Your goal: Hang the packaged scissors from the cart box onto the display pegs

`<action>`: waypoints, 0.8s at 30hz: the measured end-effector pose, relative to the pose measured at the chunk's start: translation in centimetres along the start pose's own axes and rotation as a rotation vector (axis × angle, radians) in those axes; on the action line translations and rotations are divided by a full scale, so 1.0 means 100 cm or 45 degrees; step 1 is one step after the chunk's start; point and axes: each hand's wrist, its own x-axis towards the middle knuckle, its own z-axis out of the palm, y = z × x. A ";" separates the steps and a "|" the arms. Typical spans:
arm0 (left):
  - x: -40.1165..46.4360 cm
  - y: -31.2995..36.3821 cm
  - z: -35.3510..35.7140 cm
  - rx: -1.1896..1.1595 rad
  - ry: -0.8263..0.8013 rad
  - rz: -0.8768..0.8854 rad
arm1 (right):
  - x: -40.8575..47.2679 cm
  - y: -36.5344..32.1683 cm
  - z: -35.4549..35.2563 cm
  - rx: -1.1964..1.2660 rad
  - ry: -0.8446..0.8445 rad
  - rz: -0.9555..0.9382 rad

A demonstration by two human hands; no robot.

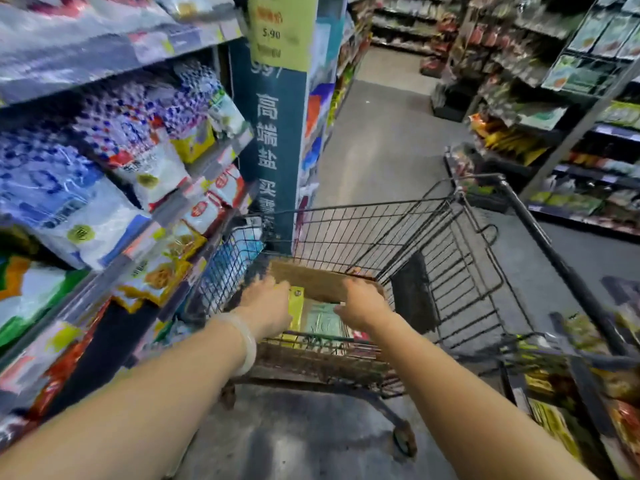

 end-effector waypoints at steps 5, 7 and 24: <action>0.073 -0.001 0.024 -0.052 -0.158 -0.042 | 0.088 0.031 0.033 0.077 -0.170 0.074; 0.104 -0.002 0.037 -0.098 -0.245 -0.107 | 0.119 0.041 0.054 0.082 -0.291 0.079; 0.297 0.007 0.169 -0.405 -0.746 -0.361 | 0.280 0.074 0.234 0.627 -0.671 0.669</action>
